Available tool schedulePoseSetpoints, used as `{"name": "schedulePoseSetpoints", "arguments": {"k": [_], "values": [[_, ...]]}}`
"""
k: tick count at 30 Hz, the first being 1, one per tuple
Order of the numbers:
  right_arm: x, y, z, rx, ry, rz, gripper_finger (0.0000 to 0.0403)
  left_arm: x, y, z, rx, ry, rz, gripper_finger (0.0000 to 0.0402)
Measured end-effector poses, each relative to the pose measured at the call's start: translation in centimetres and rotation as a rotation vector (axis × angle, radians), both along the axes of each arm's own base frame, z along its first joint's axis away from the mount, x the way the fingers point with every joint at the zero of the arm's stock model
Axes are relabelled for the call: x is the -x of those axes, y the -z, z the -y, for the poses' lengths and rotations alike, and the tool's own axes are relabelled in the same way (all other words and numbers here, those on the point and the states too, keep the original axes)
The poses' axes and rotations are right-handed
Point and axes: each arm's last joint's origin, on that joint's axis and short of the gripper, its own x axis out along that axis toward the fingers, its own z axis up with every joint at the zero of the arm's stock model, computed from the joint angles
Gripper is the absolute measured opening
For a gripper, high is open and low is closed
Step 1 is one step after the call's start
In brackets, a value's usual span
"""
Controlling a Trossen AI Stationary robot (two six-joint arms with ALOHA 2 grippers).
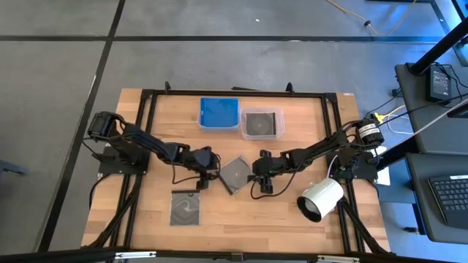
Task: Pick & place jewel cases by type
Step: Put the right black CD case into the transparent bin
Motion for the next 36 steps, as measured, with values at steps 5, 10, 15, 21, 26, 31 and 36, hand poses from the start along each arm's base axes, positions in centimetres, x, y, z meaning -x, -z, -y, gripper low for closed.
{"name": "schedulePoseSetpoints", "arguments": {"k": [5,10,15,21,26,31,36], "values": [[0.0,0.0,0.0,-0.001,0.002,0.001,0.021,0.1,-0.4,0.0,-0.012,-0.003,0.013,0.0156],[0.0,0.0,0.0,-0.001,0.002,0.001,0.021,0.1,-0.5,0.0,-0.004,-0.009,0.017,0.0157],[0.0,0.0,0.0,-0.001,0.002,0.001,0.021,0.1,-0.5,0.0,0.006,-0.001,0.017,0.0158],[0.0,0.0,0.0,0.001,-0.002,0.001,0.021,0.0,-0.5,0.1,0.039,0.015,0.019,0.0155],[0.0,0.0,0.0,0.002,-0.002,0.001,0.021,0.0,-0.6,0.1,0.073,0.012,0.02,0.0159],[0.0,0.0,0.0,0.002,-0.002,0.001,0.021,0.0,-0.6,0.1,0.149,-0.018,0.012,0.0155],[0.0,0.0,0.0,0.006,0.0,0.003,0.021,-0.3,-1.3,0.0,0.288,0.0,0.038,0.0153]]}}
